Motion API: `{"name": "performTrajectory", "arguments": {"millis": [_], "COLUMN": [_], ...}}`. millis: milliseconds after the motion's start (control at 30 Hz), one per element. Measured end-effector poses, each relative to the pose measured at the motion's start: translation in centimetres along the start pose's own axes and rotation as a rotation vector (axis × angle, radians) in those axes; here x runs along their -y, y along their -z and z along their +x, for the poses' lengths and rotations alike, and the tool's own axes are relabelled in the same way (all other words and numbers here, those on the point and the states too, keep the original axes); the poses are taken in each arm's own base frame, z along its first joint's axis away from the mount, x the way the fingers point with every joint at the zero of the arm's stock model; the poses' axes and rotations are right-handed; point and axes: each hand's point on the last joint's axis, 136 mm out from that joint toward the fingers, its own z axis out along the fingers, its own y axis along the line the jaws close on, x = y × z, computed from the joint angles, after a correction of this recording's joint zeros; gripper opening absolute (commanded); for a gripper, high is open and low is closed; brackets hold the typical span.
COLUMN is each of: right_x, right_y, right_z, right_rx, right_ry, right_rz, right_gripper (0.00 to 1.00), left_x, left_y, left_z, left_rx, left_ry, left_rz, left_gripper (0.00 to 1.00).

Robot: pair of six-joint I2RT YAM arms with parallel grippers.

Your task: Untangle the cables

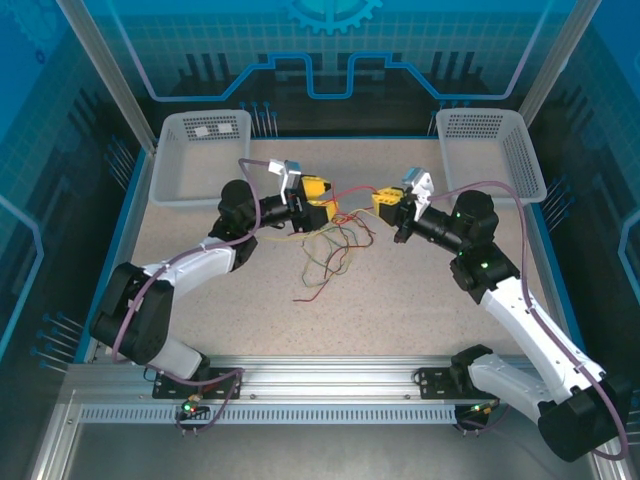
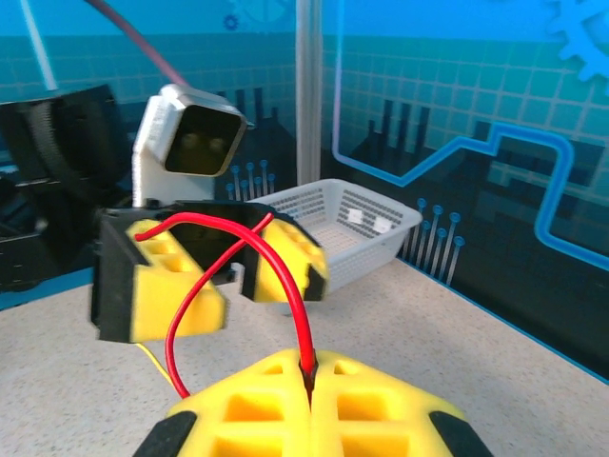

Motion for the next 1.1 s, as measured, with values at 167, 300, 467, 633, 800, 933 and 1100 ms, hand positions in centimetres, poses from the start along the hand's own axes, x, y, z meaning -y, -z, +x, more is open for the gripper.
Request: {"name": "performTrajectory", "arguments": {"millis": [167, 300, 467, 633, 800, 933, 1100], "right_x": [0.4, 0.4, 0.2, -0.2, -0.5, -0.5, -0.8], "right_y": [0.0, -0.1, -0.2, -0.2, -0.3, -0.3, -0.4], "right_z": [0.0, 0.0, -0.1, -0.2, -0.3, -0.1, 0.1], "right_rx": [0.0, 0.002, 0.008, 0.012, 0.016, 0.014, 0.013], "right_ry": [-0.016, -0.034, -0.042, -0.042, -0.039, -0.04, -0.041], "right_rz": [0.026, 0.02, 0.009, -0.007, -0.02, -0.021, -0.036], "right_gripper": [0.0, 0.0, 0.0, 0.0, 0.0, 0.0, 0.0], "left_x": [1.3, 2.2, 1.9, 0.8, 1.6, 1.9, 1.3], "left_y": [1.2, 1.7, 1.1, 0.3, -0.7, -0.9, -1.1], "left_z": [-0.3, -0.9, 0.3, 2.1, 1.8, 1.0, 0.5], "left_rx": [0.011, 0.024, -0.001, -0.032, -0.011, 0.021, 0.046], "left_ry": [-0.039, -0.092, -0.089, -0.052, -0.063, -0.079, -0.084], "left_rz": [-0.011, -0.008, -0.014, -0.019, 0.014, 0.026, 0.0], "left_gripper": [0.77, 0.81, 0.85, 0.87, 0.87, 0.83, 0.74]}}
